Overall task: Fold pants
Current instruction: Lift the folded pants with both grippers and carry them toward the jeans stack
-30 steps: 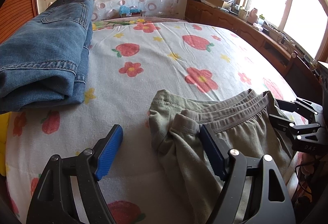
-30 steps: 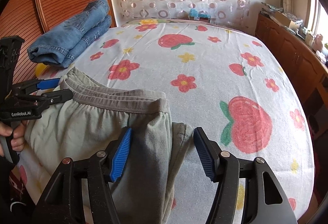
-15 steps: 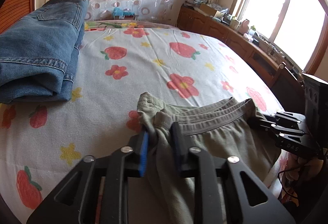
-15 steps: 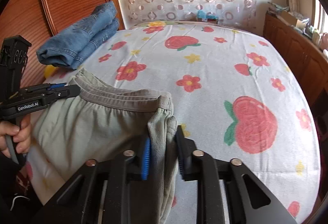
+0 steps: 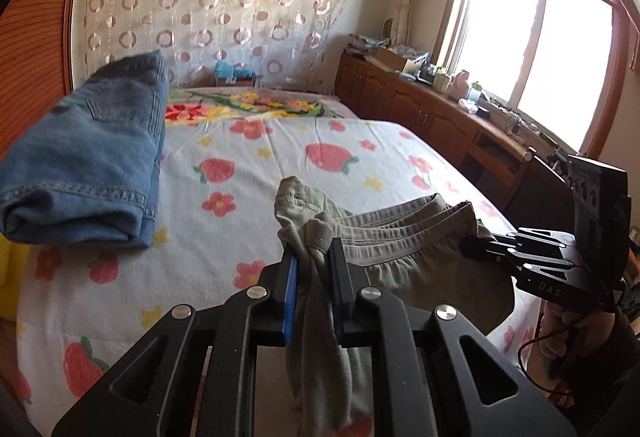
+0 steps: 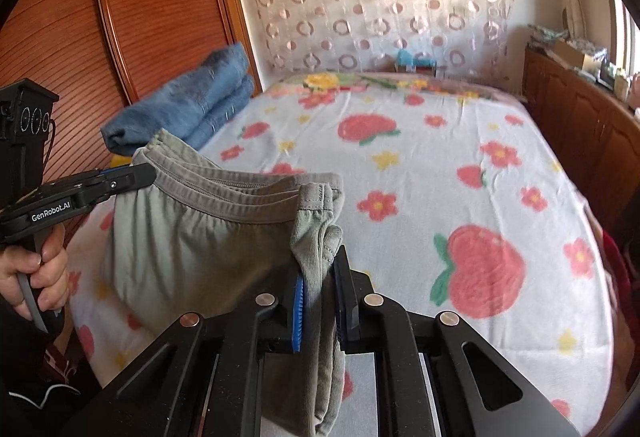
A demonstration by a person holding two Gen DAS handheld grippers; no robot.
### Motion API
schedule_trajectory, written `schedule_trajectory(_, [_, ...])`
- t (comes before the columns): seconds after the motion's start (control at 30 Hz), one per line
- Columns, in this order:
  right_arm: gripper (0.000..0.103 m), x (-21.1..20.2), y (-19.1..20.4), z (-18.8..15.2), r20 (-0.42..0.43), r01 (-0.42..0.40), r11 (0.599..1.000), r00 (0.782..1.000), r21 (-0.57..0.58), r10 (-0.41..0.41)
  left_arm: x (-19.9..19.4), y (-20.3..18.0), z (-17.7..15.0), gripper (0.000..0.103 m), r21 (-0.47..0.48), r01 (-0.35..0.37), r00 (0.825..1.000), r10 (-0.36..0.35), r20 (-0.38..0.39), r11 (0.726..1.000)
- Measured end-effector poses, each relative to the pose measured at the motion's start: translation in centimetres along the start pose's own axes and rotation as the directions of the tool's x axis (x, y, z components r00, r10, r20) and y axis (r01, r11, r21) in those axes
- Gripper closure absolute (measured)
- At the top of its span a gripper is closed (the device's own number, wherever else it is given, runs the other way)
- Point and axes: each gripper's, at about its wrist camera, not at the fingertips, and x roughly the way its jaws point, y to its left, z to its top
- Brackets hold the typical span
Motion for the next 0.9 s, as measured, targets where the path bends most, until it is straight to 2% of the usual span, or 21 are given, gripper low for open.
schedule_trajectory(0.47, [0.091, -5.0, 1.3, 2.8, 0.138, 0.010, 0.997, 0.990, -0.078, 0.000, -3.7, -0.8, 3.5, 0.088, 0.051, -0.006, 0.992, 0.000, 0.123, 0.999])
schedule_trajectory(0.67, [0.091, -5.5, 2.7, 3.6, 0.180, -0.019, 0.994, 0.983, -0.111, 0.039, -5.3, 0.1, 3.9, 0.088, 0.048, -0.041, 0.986, 0.032, 0.162, 0.998])
schedule_trajectory(0.9, [0.091, -4.1, 3.0, 3.9, 0.183, -0.038, 0.988, 0.981, -0.150, 0.066, -6.3, 1.5, 3.7, 0.088, 0.034, -0.069, 0.980, 0.062, 0.187, 0.997])
